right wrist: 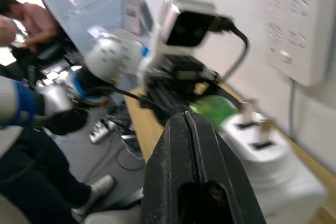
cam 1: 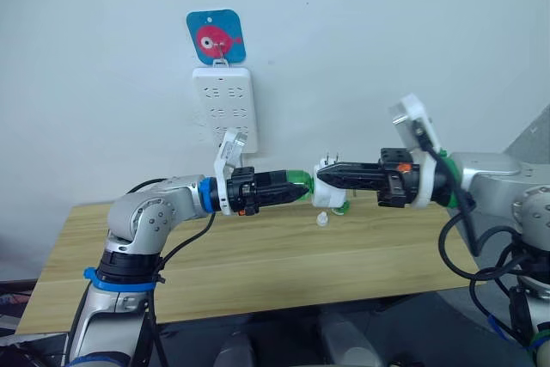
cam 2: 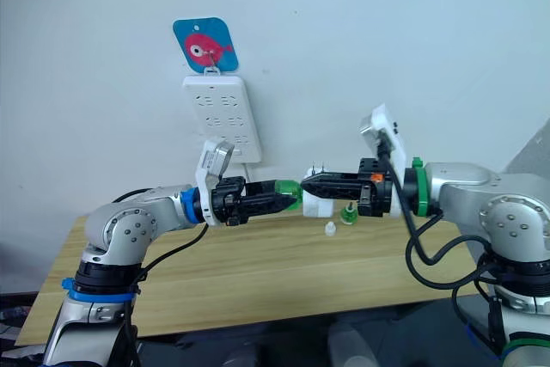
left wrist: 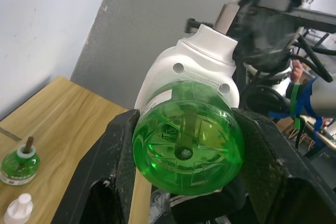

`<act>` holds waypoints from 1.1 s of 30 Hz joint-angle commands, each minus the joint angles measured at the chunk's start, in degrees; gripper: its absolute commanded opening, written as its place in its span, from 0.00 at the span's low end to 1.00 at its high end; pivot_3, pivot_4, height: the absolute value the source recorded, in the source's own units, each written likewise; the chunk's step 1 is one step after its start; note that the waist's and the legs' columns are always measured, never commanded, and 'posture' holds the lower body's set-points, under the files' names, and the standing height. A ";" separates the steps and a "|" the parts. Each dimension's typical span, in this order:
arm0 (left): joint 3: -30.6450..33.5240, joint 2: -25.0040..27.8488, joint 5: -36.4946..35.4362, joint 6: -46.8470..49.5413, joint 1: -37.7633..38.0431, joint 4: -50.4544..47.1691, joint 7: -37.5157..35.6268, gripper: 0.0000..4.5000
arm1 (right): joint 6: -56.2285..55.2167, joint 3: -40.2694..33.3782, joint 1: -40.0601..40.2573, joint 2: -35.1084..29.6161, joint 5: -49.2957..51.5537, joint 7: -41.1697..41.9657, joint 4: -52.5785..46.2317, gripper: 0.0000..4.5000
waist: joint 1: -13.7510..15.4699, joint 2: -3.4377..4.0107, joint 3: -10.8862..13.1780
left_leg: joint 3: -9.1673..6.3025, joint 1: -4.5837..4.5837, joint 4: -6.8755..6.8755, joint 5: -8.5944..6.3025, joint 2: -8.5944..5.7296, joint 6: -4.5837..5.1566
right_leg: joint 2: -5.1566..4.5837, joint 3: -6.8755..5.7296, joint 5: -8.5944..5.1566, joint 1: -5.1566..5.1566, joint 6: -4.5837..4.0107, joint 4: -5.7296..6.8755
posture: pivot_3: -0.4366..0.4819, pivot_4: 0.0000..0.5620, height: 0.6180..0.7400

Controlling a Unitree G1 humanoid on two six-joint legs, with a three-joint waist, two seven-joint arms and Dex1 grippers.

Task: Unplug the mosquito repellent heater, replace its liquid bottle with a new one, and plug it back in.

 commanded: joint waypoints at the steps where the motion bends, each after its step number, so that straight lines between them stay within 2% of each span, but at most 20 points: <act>1: 3.21 -1.14 -2.88 1.00 -1.38 0.43 2.11 0.52 | -1.39 -4.10 -0.17 -1.18 5.16 -1.52 -1.20 0.21 | -0.01 0.00 0.00 | 0.00 0.00 0.00 0.00 0.00 0.00 | 0.00 0.01 0.00 0.00 0.00 0.00 | 0.25 0.11 1.00; 5: 5.67 -2.65 -5.80 3.43 -1.70 2.01 4.54 0.52 | -2.15 -7.05 2.35 -2.96 10.37 -4.93 -1.57 0.54 | -0.02 0.00 0.00 | 0.00 -0.01 0.00 0.00 0.00 0.00 | 0.00 0.01 0.00 0.00 0.00 0.00 | 0.24 0.11 1.00; 9: 7.43 -2.36 -9.53 7.03 -1.97 3.39 4.63 0.52 | -3.75 -9.35 7.92 -5.56 7.64 -5.44 -1.49 0.88 | -0.03 -0.01 -0.01 | 0.01 -0.03 0.00 0.00 -0.01 0.01 | 0.00 0.01 0.00 0.00 0.01 -0.03 | 0.23 0.11 1.00; 11: 7.23 -1.29 -10.88 8.81 -1.75 2.93 3.27 0.52 | -4.51 -9.35 10.06 -6.57 5.56 -4.44 -1.41 1.00 | -0.06 -0.01 -0.01 | 0.03 -0.02 0.01 0.00 -0.02 0.01 | 0.00 0.02 -0.01 -0.01 0.01 -0.02 | 0.22 0.11 1.00; 17: 6.92 -0.65 -11.11 8.85 -2.28 2.80 2.58 0.52 | -6.47 -6.21 11.57 -5.10 -1.04 -5.83 2.16 1.00 | -0.23 -0.01 -0.02 | 0.08 0.00 0.00 0.00 0.00 0.00 | 0.02 0.06 -0.01 -0.01 0.02 -0.03 | 0.22 0.11 1.00; 23: 7.26 -1.60 -10.92 7.47 -2.38 1.88 4.03 0.52 | -6.27 -7.60 11.57 -5.70 -1.08 -4.82 1.56 1.00 | -0.15 -0.02 -0.02 | 0.07 -0.03 -0.01 -0.01 -0.01 0.00 | 0.02 0.07 -0.01 -0.04 0.02 -0.03 | 0.22 0.10 1.00; 28: 7.10 -1.95 -10.92 6.84 -2.44 1.09 4.18 0.52 | -4.92 -9.13 12.15 -7.20 2.37 -3.83 1.21 1.00 | -0.13 -0.01 -0.03 | 0.07 -0.03 0.00 -0.01 -0.01 0.00 | 0.01 0.06 -0.01 -0.03 0.02 -0.03 | 0.22 0.09 1.00; 33: 6.59 -0.84 -11.77 7.61 -2.76 0.10 2.24 0.52 | -2.02 -8.70 12.62 -7.72 11.56 -7.24 3.58 1.00 | -0.18 -0.01 -0.04 | 0.08 -0.03 0.00 0.00 -0.01 0.00 | 0.02 0.07 -0.01 -0.03 0.01 -0.03 | 0.22 0.09 1.00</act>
